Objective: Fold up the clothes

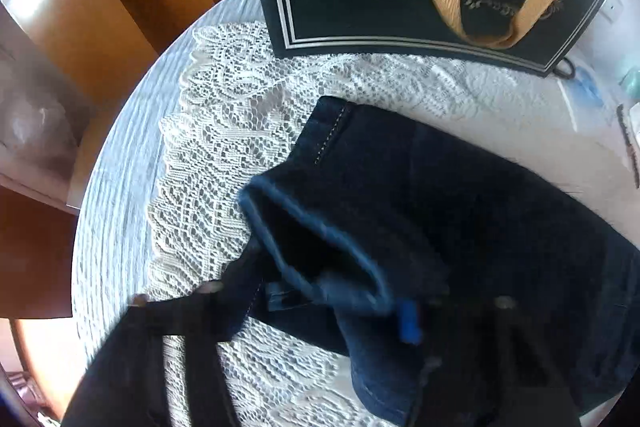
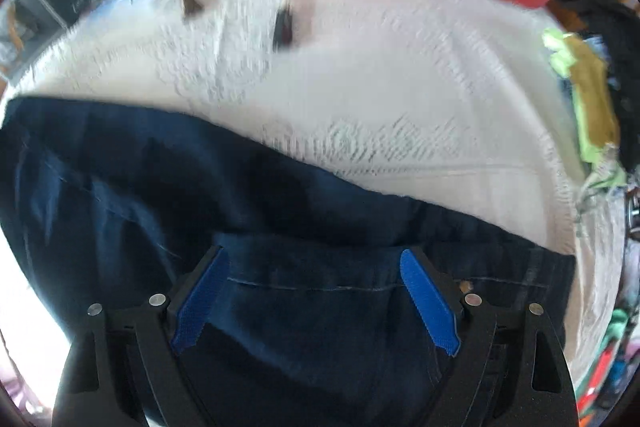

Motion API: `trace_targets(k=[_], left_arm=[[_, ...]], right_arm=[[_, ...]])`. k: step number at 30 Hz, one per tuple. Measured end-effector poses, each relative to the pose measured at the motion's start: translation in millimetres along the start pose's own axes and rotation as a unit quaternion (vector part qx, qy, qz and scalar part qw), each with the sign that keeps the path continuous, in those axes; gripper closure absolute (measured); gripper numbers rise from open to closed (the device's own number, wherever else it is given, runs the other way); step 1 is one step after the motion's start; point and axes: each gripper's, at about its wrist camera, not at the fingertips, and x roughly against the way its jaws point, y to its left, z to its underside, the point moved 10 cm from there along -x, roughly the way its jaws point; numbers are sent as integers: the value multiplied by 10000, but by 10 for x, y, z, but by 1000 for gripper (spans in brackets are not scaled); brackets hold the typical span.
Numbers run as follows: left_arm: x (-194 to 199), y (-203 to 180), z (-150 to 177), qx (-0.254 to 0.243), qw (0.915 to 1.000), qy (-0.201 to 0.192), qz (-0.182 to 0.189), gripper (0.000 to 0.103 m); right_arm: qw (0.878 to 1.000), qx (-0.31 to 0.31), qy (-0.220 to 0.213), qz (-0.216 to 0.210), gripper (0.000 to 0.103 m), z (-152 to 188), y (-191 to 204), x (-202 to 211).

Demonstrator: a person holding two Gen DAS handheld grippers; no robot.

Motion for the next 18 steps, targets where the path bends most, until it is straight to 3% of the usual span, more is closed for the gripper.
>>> trace_targets(k=[2, 4, 6, 8, 10, 11, 13, 16, 18], left_arm=[[139, -78, 8, -154, 9998, -126, -90, 83], [459, -161, -79, -286, 9972, -669, -187, 84], [709, -193, -178, -124, 9941, -1054, -209, 84], [736, -217, -324, -70, 9918, -1218, -385, 73], [652, -247, -427, -86, 9920, -1122, -570, 32], [565, -237, -390, 30, 9953, -744, -620, 24], [583, -247, -323, 139, 9971, -635, -387, 22], [688, -104, -162, 391, 9970, -619, -234, 17], [675, 74, -46, 897, 9947, -490, 77, 14]], right_arm=[[9991, 149, 374, 141, 60, 133, 43, -133], [9993, 300, 98, 202, 83, 138, 121, 61], [9991, 104, -397, 62, 89, 71, 105, 354], [9937, -260, -1090, 14, 88, -91, -56, 646], [9885, -599, -1390, 14, 77, -260, -237, 655], [9895, -713, -1258, 31, 65, -309, -309, 552], [9911, -998, -875, -74, 64, -247, -361, 445], [9764, -1506, -1394, -665, 57, -11, -454, 771], [9656, -1861, -1652, -759, 29, 220, -576, 939]])
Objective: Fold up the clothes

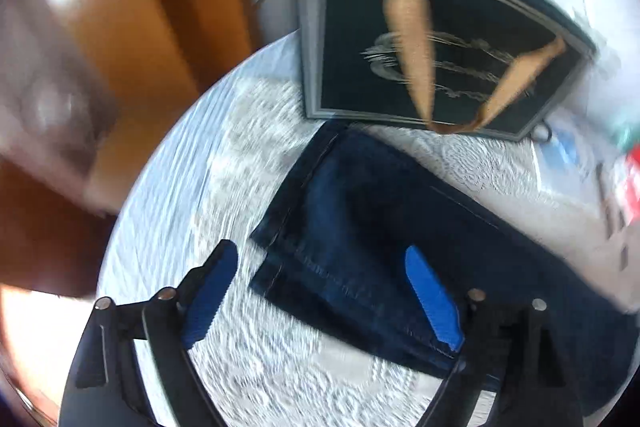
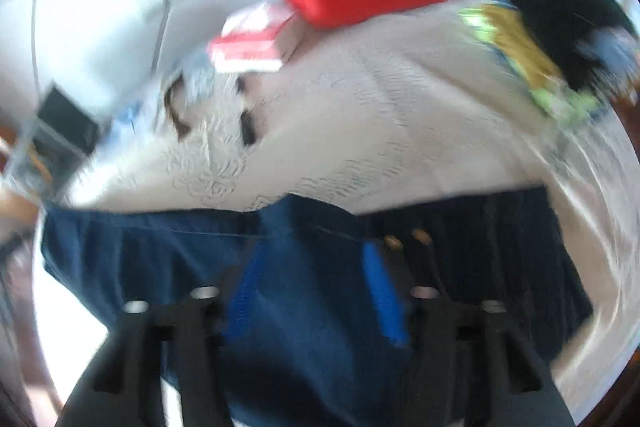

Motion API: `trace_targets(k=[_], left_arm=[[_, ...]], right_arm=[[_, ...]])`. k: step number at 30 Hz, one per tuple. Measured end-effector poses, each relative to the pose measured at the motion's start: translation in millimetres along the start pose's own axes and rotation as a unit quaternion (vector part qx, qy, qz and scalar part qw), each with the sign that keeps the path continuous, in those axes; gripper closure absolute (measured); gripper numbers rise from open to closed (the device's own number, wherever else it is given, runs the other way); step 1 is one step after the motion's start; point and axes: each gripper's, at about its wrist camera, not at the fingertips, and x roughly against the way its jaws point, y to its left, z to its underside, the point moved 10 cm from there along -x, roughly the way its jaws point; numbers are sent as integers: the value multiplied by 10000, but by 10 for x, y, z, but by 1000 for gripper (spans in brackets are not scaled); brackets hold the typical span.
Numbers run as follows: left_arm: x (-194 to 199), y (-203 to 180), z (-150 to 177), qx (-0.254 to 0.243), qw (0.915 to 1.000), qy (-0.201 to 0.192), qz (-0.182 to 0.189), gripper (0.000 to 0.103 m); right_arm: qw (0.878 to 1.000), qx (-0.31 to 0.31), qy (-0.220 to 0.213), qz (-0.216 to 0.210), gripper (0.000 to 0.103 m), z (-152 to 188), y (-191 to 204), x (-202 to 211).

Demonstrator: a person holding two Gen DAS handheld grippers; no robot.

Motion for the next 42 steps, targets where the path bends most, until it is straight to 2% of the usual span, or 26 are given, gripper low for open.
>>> trace_targets(k=[2, 6, 10, 15, 18, 20, 22, 24, 25, 26, 28, 29, 33, 34, 35, 36, 37, 38, 39, 41, 42], left_arm=[[-24, 146, 114, 507, 9983, 155, 256, 14], [-115, 273, 293, 1006, 9922, 324, 657, 14], [-222, 80, 480, 1086, 9898, 383, 836, 14], [-529, -213, 630, 960, 9913, 547, 716, 14], [-614, -371, 612, 645, 9963, 412, 403, 10], [-672, -446, 600, 453, 9980, 398, 173, 2], [-715, -502, 587, 330, 9987, 385, 13, 0], [-729, -519, 568, 415, 9983, 396, -90, 0], [-727, -526, 563, 479, 9980, 419, -61, 2], [-683, -558, 562, 652, 9969, 434, 117, 7], [-599, -655, 578, 855, 9938, 486, 516, 33], [-581, -713, 587, 893, 9925, 504, 664, 36], [-602, -765, 533, 924, 9930, 444, 593, 35], [-611, -777, 500, 993, 9918, 411, 689, 24], [-626, -804, 460, 1115, 9888, 408, 907, 21], [-636, -796, 422, 1293, 9861, 449, 942, 22], [-639, -782, 402, 1310, 9866, 467, 856, 58], [-645, -734, 367, 1208, 9900, 471, 555, 91], [-649, -741, 366, 1305, 9875, 561, 682, 94], [-535, -720, 332, 1440, 9858, 456, 738, 94], [-397, -710, 311, 1349, 9886, 288, 602, 93]], right_arm=[[9986, -496, -176, -49, 22, 150, -257, 215], [9914, -1302, -109, 4, 22, 537, -777, 357], [9747, -2216, -110, -259, 30, 897, -1182, 424], [9508, -3086, -258, -80, 35, 1151, -1704, 509], [9460, -3218, -356, 140, 35, 1157, -1928, 551], [9440, -3275, -349, 180, 35, 1148, -2032, 514], [9486, -3137, -320, 268, 36, 1096, -2098, 450], [9552, -2921, -302, 363, 36, 1001, -2099, 376], [9581, -2830, -284, 327, 36, 963, -2087, 342], [9602, -2768, -217, 300, 35, 940, -2081, 288], [9605, -2761, -64, 351, 35, 945, -2105, 177], [9603, -2770, 25, 339, 35, 953, -2104, 105], [9619, -2702, 202, 365, 34, 1007, -2065, -65], [9644, -2596, 206, 453, 35, 1001, -2057, -77], [9665, -2501, 238, 524, 35, 1004, -2047, -88], [9692, -2364, 265, 641, 37, 996, -2037, -99], [9712, -2234, 304, 774, 39, 996, -2027, -111], [9747, -1982, 342, 978, 51, 974, -1991, -115], [9785, -1626, 337, 1225, 65, 922, -1938, -98], [9784, -524, 390, 1961, 70, 772, -1721, -49], [9768, -100, 305, 2119, 71, 680, -1592, 0]])
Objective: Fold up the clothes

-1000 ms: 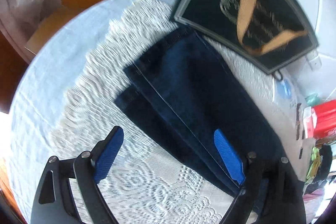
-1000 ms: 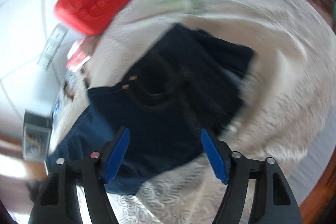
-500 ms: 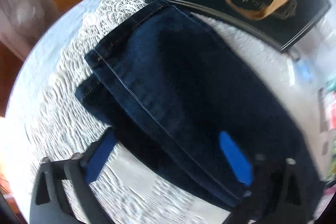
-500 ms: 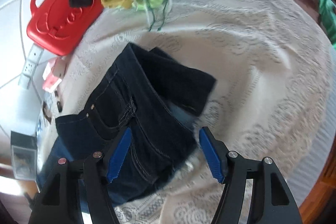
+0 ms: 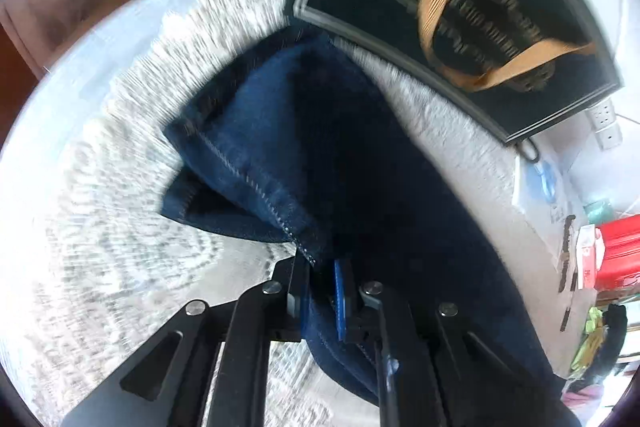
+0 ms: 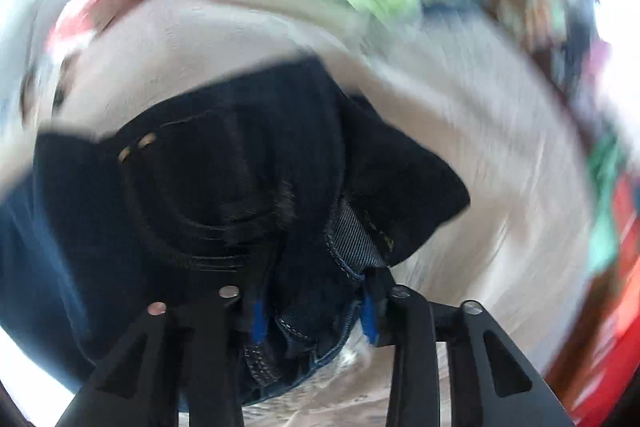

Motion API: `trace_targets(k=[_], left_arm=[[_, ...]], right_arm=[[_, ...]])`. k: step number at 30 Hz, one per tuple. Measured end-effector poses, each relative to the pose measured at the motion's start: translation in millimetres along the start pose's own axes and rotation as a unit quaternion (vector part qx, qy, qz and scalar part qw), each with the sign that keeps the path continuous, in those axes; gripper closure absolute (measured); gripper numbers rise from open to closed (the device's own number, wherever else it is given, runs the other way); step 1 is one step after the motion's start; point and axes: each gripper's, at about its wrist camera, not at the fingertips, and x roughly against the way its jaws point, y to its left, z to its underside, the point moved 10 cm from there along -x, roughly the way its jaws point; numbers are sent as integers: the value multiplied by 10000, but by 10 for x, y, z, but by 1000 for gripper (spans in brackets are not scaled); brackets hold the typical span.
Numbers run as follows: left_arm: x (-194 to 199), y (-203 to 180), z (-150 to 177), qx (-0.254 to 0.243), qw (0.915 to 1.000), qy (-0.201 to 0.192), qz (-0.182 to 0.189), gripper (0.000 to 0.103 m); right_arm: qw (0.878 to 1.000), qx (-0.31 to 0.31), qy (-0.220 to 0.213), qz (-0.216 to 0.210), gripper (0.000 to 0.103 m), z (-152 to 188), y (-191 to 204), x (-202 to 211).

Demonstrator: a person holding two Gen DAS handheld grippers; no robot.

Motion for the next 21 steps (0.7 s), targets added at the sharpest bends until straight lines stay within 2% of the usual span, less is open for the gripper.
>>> trace_targets(k=[2, 4, 6, 8, 10, 11, 13, 14, 15, 16, 17, 19, 20, 21], left_arm=[[424, -20, 34, -229, 9984, -480, -164, 93], [815, 81, 151, -89, 9972, -733, 139, 93], [1020, 283, 207, 24, 9961, -854, 219, 93], [1075, 531, 523, 88, 9967, -811, 60, 93], [899, 838, 775, 231, 9985, -489, 33, 90], [693, 1001, 988, 363, 9990, -210, -146, 88], [467, 1138, 1220, 509, 9979, 41, -390, 81], [491, 1138, 1281, 598, 9977, -200, -262, 75], [582, 1207, 1334, 595, 9966, -285, -504, 48], [648, 1282, 1372, 537, 9952, -317, -758, 21], [779, 1367, 1377, 381, 9925, -403, -1089, 14], [1066, 1552, 1391, 240, 9884, -566, -1386, 13], [1293, 1624, 1371, 215, 9861, -757, -1466, 13], [1456, 1688, 1404, 207, 9858, -886, -1411, 12]], right_arm=[[9980, 343, -537, -2, 73, -228, 105, 335], [9935, 176, -1053, -387, 75, -422, 36, 741], [9860, -231, -1407, -862, 75, -513, -185, 1064], [9786, -489, -1658, -1115, 75, -526, -438, 1151], [9775, -750, -1399, -1390, 75, -408, -647, 920], [9759, -954, -1118, -1612, 74, -319, -729, 682], [9804, -929, -575, -1639, 74, -151, -755, 179], [9865, -733, -133, -1456, 72, -7, -728, -127], [9882, -661, 161, -1370, 68, 98, -706, -308], [9864, -740, 223, -1452, 67, 167, -727, -381], [9828, -912, 77, -1605, 66, 166, -781, -331], [9775, -1098, 65, -1800, 66, 191, -855, -246], [9768, -1127, 30, -1822, 63, 212, -891, -175], [9788, -1109, -8, -1722, 54, 240, -942, -121]])
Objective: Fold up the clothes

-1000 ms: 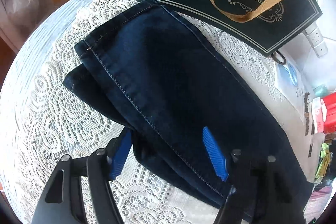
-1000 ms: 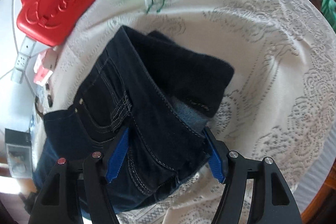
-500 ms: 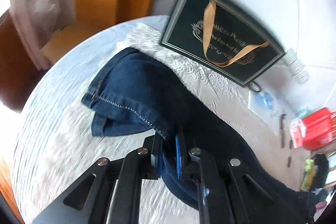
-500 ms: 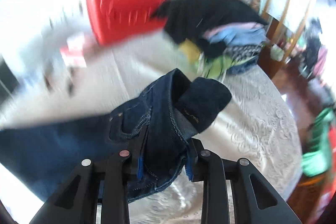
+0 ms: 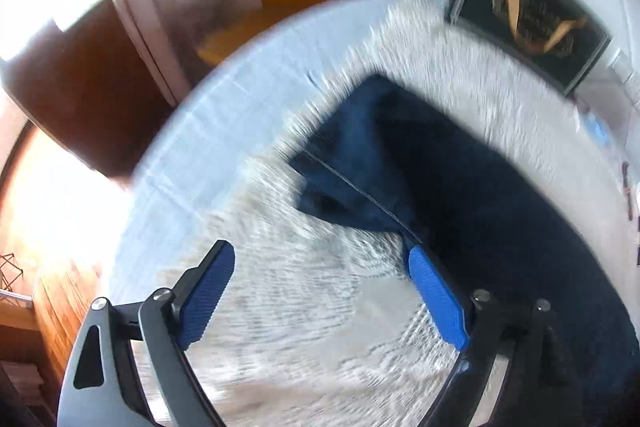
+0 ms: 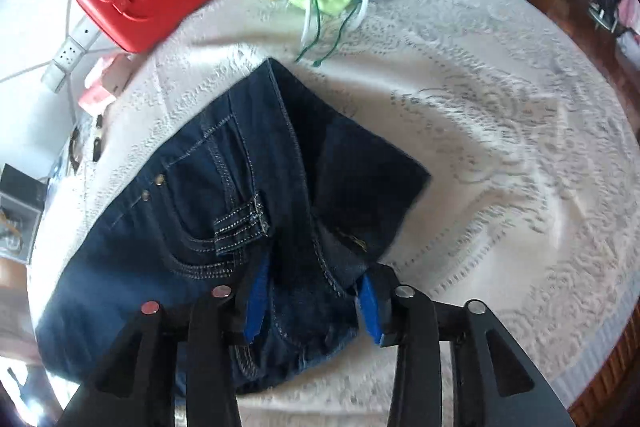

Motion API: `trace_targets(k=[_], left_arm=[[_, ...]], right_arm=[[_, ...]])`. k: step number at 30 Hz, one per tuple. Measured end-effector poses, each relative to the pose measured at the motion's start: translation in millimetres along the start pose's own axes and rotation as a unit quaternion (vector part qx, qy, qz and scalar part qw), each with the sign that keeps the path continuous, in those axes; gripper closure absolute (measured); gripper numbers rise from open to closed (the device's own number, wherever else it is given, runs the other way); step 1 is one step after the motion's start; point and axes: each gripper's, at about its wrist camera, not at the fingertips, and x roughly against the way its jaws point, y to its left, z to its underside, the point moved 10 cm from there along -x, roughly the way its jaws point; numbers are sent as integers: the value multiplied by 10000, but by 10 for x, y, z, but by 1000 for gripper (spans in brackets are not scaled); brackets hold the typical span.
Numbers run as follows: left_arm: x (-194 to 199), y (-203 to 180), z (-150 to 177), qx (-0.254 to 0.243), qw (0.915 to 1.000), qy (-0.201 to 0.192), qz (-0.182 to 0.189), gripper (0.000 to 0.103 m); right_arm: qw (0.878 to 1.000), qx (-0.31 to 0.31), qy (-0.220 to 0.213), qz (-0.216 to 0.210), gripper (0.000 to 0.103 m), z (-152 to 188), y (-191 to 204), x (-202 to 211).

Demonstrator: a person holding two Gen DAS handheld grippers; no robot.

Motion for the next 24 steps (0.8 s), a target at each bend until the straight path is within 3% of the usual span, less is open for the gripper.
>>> trace_targets(k=[2, 4, 8, 13, 15, 17, 19, 22, 24], left_arm=[[265, 19, -95, 49, 9994, -249, 221, 7], [425, 49, -128, 91, 9987, -383, 325, 3], [428, -19, -83, 116, 9978, -364, 542, 2], [178, 12, 51, 508, 9947, -38, 896, 3], [2, 82, 44, 912, 9895, 91, 1120, 14], [-169, 145, 32, 1294, 9831, 183, 1283, 16], [-339, 153, 24, 1608, 9751, 256, 1507, 16], [-504, 76, 30, 2131, 9532, 422, 2102, 16], [-646, -44, 34, 2523, 9302, 584, 2600, 17]], right_arm=[[9986, 124, -295, 410, 43, 16, -25, 213], [9971, 27, -587, 477, 38, -7, -6, 404], [9981, -12, -617, 46, 21, -29, 112, 484], [9982, 32, -439, -409, 24, 92, 405, 425], [9982, 66, -256, -544, 45, 202, 539, 326], [9974, 51, -63, -711, 52, 362, 654, 282], [9974, 55, 66, -718, 52, 441, 722, 184], [9986, 114, 104, -506, 52, 487, 739, 103], [9988, 79, 110, -467, 52, 482, 737, 99]])
